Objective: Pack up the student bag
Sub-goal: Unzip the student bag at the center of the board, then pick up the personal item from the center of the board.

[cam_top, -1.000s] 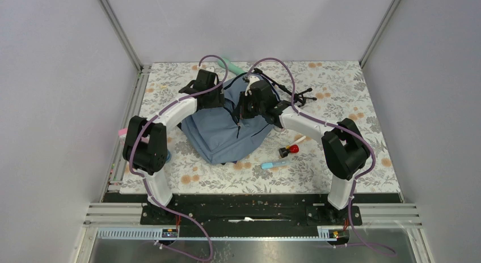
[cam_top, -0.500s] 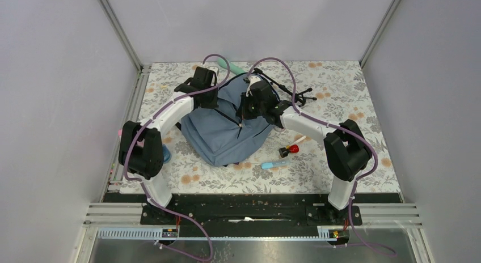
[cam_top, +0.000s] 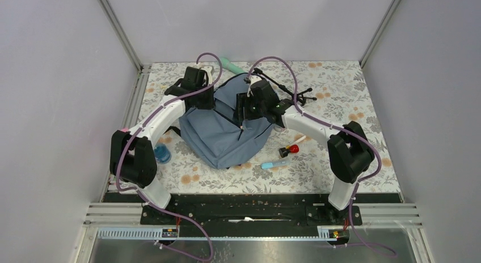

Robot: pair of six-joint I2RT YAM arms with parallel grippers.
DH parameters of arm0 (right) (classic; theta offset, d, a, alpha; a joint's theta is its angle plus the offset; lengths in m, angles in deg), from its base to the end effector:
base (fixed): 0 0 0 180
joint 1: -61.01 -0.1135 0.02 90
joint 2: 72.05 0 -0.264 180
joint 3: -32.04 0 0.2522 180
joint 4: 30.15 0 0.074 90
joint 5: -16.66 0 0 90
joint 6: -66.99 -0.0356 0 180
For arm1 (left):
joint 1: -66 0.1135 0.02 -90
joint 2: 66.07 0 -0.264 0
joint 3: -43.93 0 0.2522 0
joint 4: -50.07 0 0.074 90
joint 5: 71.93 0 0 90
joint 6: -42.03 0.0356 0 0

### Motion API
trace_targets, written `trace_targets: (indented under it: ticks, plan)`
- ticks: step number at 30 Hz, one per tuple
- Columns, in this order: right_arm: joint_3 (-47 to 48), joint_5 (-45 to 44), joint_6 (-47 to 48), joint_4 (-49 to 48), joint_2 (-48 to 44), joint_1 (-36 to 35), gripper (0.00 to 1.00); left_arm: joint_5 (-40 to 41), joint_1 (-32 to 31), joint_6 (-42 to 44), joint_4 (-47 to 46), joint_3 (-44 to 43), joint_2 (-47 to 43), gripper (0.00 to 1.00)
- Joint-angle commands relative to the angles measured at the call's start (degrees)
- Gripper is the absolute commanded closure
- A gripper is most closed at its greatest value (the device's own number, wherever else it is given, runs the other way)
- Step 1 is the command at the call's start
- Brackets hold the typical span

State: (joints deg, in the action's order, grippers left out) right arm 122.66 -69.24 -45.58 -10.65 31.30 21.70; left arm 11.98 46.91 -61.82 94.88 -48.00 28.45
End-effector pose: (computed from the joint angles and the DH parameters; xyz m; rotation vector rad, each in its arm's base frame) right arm 0.3230 0.2678 0.2564 -0.3658 2.1858 0.6965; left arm 0.3454 -0.1235 0.2848 0.1614 2.4240 -0.3924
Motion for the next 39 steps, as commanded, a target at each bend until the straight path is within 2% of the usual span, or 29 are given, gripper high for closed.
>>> trace_targets:
  ticks: [1, 6, 12, 15, 18, 21, 23, 28, 30, 34, 39]
  plan:
    - [2.59, 6.08, 2.59, 0.51, -6.40, -0.23, 0.27, -3.46, 0.36, -0.60, -1.60, 0.78, -4.37, 1.00]
    - [-1.25, 5.09, 1.69, 3.05, -14.61, 0.27, 0.05, -3.81, 0.46, -0.03, -2.04, 1.83, -4.54, 1.00]
    - [-13.50, 6.14, -3.84, 7.19, -26.72, 6.07, 0.00, -3.60, 0.46, 1.10, -1.69, 2.38, -5.14, 1.00]
    - [-22.83, 7.20, -6.52, 7.85, -33.89, 10.34, 0.00, -2.77, 0.46, 1.45, -1.59, 2.83, -5.55, 1.00]
    - [-29.21, 2.51, -7.93, 12.01, -40.07, 11.72, 0.01, -3.40, 0.46, 1.37, -1.48, 2.68, -5.77, 1.00]
    - [-32.03, -3.03, -13.55, 19.30, -43.66, 12.06, 0.03, -3.88, 0.46, 1.28, -1.25, 2.26, -6.03, 1.00]
    - [-35.27, -3.32, -19.72, 20.15, -47.33, 12.06, 0.05, -4.26, 0.46, 1.11, -1.34, 2.41, -6.31, 1.00]
    - [-50.65, -3.81, -35.81, 7.61, -56.19, 12.06, 0.17, -4.10, 0.50, 1.28, -1.43, 2.48, -6.29, 1.00]
    - [-53.34, -5.84, -37.30, 3.61, -57.04, 12.06, 0.22, -3.67, 0.46, 1.44, -1.41, 2.54, -6.71, 1.00]
    - [-53.45, -9.47, -37.23, 1.17, -54.23, 12.09, 0.24, -2.37, 0.51, 1.63, -1.75, 2.83, -7.18, 1.00]
    - [-55.15, -11.31, -39.38, -7.03, -48.27, 12.06, 0.26, -2.58, 0.50, 1.65, -1.87, 2.91, -7.61, 1.00]
